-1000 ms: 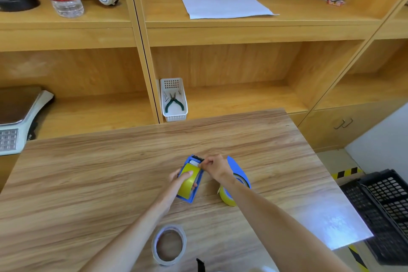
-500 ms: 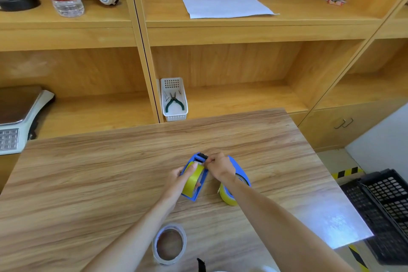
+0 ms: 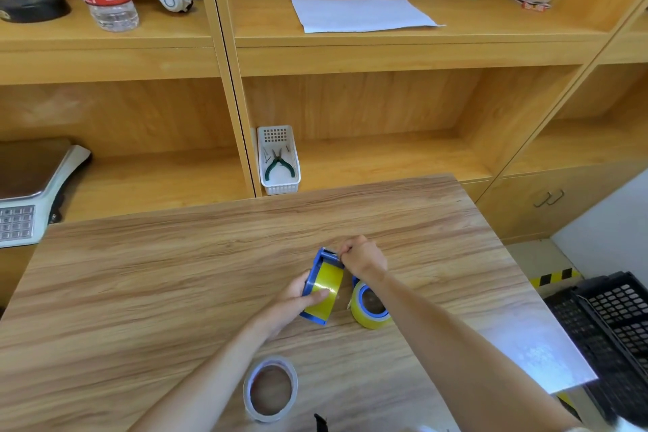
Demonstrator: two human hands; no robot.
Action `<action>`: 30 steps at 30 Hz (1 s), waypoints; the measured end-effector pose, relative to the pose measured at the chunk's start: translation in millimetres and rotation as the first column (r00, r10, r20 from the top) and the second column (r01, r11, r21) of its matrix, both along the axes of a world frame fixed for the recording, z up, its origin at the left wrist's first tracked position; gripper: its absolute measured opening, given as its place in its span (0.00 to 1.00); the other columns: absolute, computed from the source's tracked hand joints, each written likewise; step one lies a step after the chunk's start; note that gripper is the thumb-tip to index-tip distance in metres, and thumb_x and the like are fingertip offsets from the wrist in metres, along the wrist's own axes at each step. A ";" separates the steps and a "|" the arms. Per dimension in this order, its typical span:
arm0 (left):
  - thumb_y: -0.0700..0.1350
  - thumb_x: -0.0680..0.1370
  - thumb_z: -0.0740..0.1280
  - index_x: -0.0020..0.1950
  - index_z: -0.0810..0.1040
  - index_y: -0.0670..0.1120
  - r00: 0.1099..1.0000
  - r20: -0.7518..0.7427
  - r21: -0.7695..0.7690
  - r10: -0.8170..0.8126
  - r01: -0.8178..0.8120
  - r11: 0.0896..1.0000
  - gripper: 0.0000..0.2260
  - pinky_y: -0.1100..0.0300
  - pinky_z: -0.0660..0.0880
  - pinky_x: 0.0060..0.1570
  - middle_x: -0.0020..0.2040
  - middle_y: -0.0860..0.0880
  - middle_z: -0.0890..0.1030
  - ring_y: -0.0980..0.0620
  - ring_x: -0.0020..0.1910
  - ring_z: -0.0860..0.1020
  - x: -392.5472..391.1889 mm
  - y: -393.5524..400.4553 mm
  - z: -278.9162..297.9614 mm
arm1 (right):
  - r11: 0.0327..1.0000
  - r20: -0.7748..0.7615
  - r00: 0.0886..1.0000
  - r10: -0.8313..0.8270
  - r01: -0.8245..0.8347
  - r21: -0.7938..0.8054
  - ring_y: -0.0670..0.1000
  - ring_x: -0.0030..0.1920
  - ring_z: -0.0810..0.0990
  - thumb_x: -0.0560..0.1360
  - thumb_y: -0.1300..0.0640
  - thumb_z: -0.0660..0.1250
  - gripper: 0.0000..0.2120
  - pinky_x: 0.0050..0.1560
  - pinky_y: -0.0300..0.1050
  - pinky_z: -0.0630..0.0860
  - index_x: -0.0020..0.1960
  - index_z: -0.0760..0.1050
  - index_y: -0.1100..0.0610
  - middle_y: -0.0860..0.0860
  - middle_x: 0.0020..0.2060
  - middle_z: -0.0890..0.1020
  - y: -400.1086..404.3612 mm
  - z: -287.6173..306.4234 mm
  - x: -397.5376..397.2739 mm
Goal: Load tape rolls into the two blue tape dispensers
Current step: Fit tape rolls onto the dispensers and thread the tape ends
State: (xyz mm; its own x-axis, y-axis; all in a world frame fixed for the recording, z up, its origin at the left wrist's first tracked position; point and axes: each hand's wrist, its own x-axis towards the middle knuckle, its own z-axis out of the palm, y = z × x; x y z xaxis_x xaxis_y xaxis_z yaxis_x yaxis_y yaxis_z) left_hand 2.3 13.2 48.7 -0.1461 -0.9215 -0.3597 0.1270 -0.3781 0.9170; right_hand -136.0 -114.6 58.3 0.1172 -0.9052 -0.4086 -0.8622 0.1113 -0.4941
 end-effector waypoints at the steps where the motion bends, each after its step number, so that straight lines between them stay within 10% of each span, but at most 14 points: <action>1: 0.56 0.70 0.74 0.60 0.78 0.49 0.999 0.006 0.003 0.048 -0.048 0.999 0.22 0.60 0.77 0.50 0.52 0.49 0.85 0.52 0.52 0.82 -1.1 -0.5 2.4 | 1.000 0.006 1.000 -0.006 0.006 -0.008 0.56 0.53 0.81 0.73 0.52 0.56 0.15 0.52 0.50 0.80 0.50 0.81 0.49 0.51 0.51 0.84 1.0 -0.2 -0.2; 9: 0.50 0.76 0.68 0.41 0.78 0.44 0.948 0.094 -0.024 0.303 -0.303 0.953 0.10 0.70 0.69 0.30 0.34 0.50 0.77 0.56 0.33 0.74 -5.9 -7.9 9.4 | 1.000 0.021 1.000 -0.016 0.016 -0.001 0.58 0.53 0.81 0.76 0.52 0.58 0.14 0.47 0.47 0.76 0.53 0.81 0.50 0.53 0.52 0.82 4.9 0.3 2.9; 20: 0.44 0.76 0.69 0.63 0.75 0.41 0.999 -0.052 -0.013 -0.009 0.008 1.000 0.17 0.62 0.76 0.48 0.53 0.45 0.84 0.51 0.52 0.82 3.9 2.8 6.0 | 0.996 0.057 0.995 -0.088 0.088 -0.010 0.59 0.52 0.81 0.77 0.54 0.59 0.12 0.47 0.46 0.74 0.54 0.80 0.51 0.55 0.51 0.82 -6.3 9.4 -4.8; 30: 0.51 0.76 0.70 0.37 0.76 0.45 0.942 0.107 0.006 0.319 -0.322 0.947 0.12 0.71 0.66 0.25 0.26 0.57 0.75 0.61 0.25 0.72 -1.4 -1.7 18.9 | 0.988 0.299 0.948 -0.110 0.071 0.138 0.47 0.21 0.74 0.74 0.61 0.63 0.10 0.41 0.46 0.81 0.35 0.76 0.53 0.49 0.24 0.81 -9.9 10.2 -12.1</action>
State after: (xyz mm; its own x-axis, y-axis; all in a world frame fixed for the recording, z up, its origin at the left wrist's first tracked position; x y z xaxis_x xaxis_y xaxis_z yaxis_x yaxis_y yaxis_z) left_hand 0.9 11.5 67.6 0.1950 -0.9048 -0.3786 0.1498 -0.3541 0.9232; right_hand -148.1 -124.5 68.5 0.1736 -0.8623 -0.4757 -0.6556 0.2593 -0.7092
